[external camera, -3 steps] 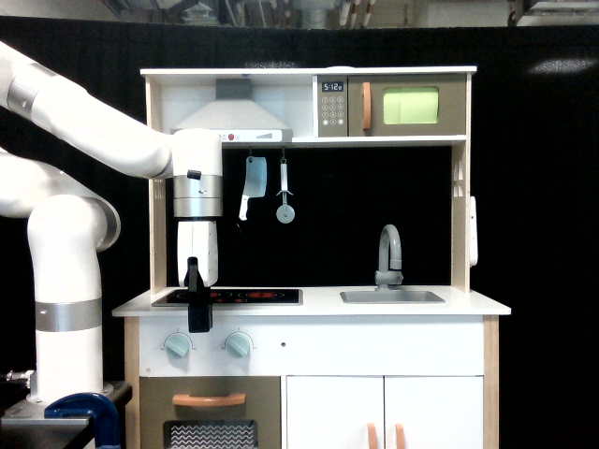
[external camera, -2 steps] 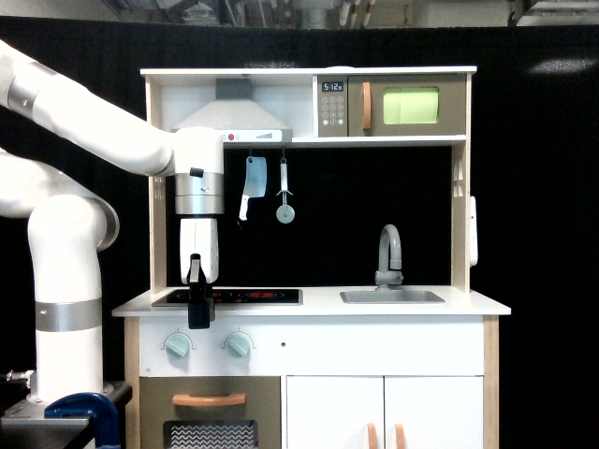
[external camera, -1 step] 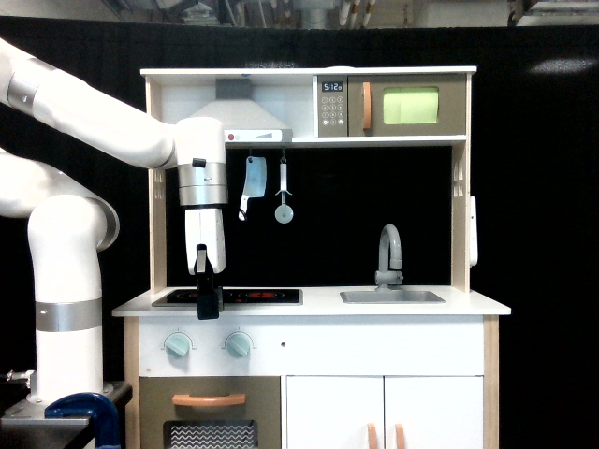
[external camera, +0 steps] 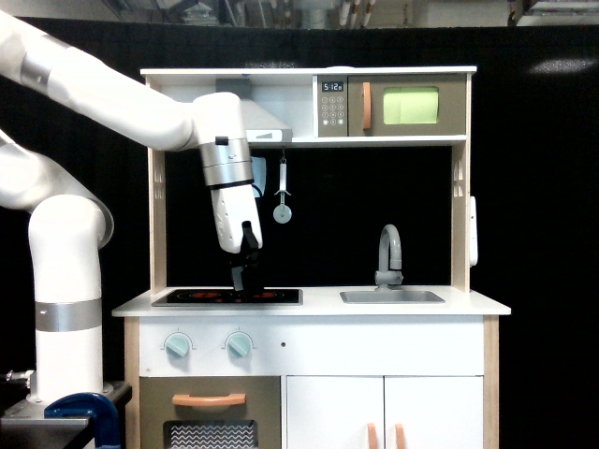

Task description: Open the oven door

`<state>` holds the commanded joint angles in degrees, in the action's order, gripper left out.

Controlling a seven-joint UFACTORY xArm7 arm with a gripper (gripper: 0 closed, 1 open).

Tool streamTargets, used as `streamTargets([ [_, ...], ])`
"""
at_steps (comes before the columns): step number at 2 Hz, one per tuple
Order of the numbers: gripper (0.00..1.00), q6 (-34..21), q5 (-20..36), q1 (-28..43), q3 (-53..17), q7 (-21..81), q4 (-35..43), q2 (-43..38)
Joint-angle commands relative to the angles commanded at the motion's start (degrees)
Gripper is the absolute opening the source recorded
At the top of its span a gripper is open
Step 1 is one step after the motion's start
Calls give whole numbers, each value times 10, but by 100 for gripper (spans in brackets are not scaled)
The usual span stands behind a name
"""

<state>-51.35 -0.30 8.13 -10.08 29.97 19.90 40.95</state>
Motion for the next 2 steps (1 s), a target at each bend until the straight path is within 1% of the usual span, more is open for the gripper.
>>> streamTargets([
  [1,100,-15,88,153,-211,424,128,-129],
  [2,100,-156,279,279,-383,731,286,-278],
])
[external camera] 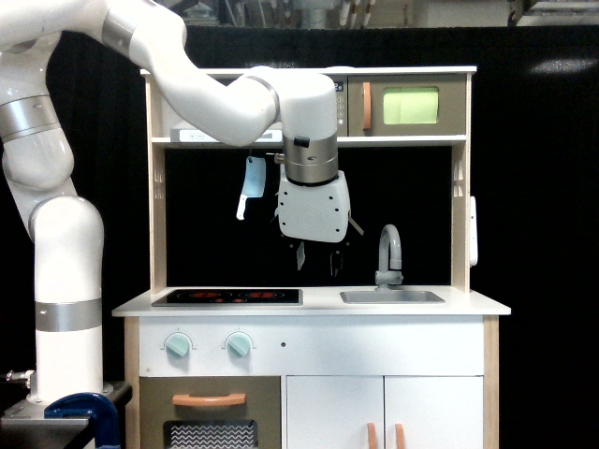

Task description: Open the oven door

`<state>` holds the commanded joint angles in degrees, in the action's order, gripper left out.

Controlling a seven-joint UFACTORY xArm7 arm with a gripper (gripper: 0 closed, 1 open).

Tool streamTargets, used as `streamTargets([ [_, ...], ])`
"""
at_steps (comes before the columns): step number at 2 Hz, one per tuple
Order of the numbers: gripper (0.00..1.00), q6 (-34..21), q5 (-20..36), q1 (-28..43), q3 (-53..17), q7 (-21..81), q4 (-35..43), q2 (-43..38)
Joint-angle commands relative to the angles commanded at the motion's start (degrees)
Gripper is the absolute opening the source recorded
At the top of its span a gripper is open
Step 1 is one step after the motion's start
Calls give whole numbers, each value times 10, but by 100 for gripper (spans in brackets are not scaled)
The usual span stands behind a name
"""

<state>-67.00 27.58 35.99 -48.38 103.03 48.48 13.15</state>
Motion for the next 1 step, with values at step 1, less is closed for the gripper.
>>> streamTargets([
  [1,100,-149,147,-7,-44,130,102,-127],
])
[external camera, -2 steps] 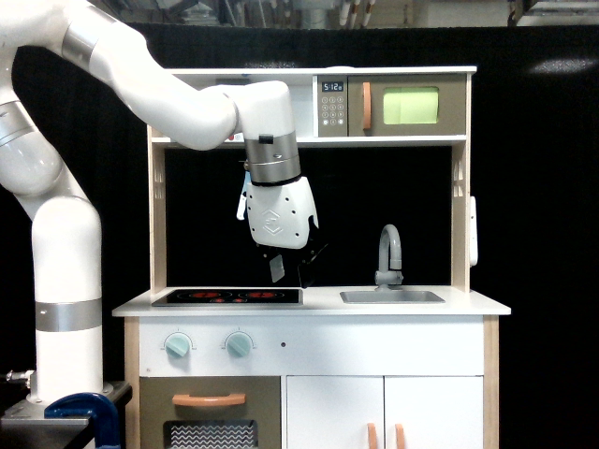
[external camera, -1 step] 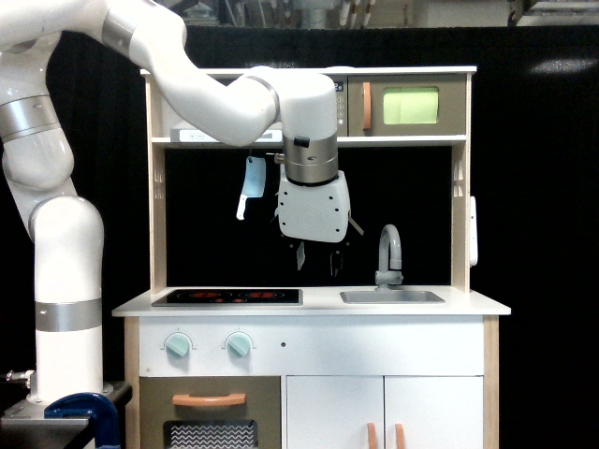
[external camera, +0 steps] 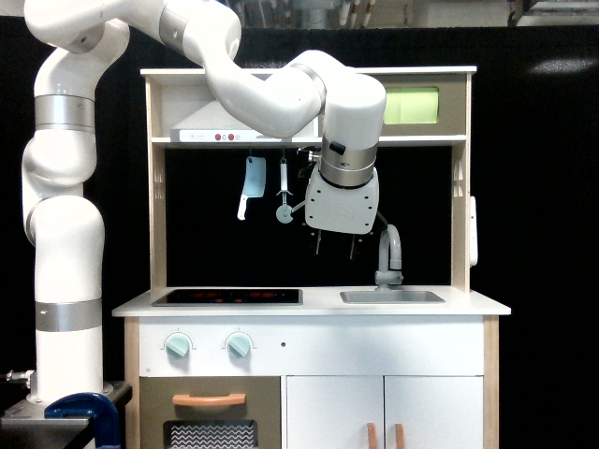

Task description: Open the oven door

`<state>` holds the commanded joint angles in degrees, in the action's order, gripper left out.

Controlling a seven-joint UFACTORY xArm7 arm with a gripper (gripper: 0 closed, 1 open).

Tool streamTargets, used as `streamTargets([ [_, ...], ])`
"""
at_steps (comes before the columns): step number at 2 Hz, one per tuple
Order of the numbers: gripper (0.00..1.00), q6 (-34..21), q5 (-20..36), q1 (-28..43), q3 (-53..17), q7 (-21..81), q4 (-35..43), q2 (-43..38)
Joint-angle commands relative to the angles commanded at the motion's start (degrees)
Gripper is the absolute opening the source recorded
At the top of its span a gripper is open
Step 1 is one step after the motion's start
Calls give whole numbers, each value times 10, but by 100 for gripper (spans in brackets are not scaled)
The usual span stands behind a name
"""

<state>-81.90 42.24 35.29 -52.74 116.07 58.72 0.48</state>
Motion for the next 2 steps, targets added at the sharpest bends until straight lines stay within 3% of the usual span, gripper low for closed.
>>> streamTargets([
  [1,100,22,48,-16,1,7,-30,34],
  [2,100,-20,67,-32,1,34,5,0],
])
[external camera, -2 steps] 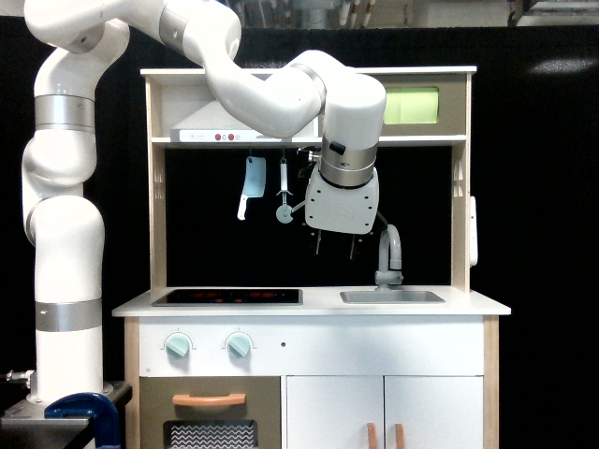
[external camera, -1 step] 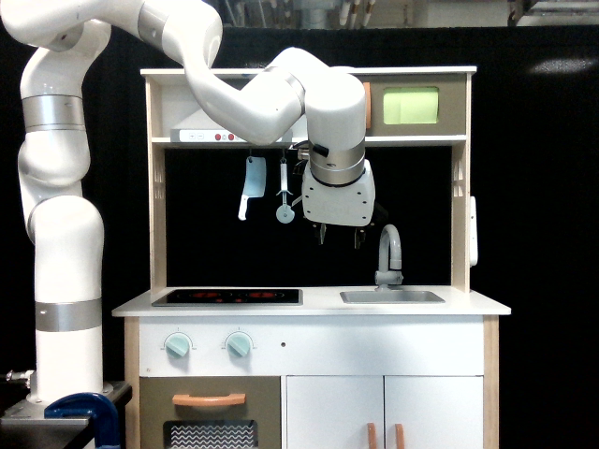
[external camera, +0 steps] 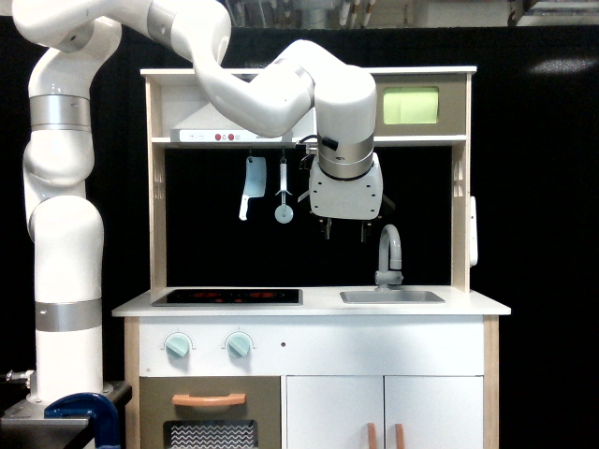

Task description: Open the oven door

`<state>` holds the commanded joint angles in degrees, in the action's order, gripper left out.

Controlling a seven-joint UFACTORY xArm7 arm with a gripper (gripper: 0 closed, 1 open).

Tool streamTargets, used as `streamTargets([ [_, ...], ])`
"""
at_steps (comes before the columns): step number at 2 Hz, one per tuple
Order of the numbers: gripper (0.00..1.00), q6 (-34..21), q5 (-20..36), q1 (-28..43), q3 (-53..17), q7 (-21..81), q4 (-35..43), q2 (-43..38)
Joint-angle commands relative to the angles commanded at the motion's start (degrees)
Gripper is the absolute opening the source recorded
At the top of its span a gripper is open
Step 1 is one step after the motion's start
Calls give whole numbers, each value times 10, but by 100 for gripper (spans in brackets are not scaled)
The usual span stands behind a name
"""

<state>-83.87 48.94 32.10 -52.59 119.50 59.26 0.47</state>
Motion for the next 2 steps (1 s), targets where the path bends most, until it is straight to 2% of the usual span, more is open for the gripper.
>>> streamTargets([
  [1,100,-134,43,-51,14,76,74,-100],
  [2,100,-147,41,-69,44,74,79,-97],
])
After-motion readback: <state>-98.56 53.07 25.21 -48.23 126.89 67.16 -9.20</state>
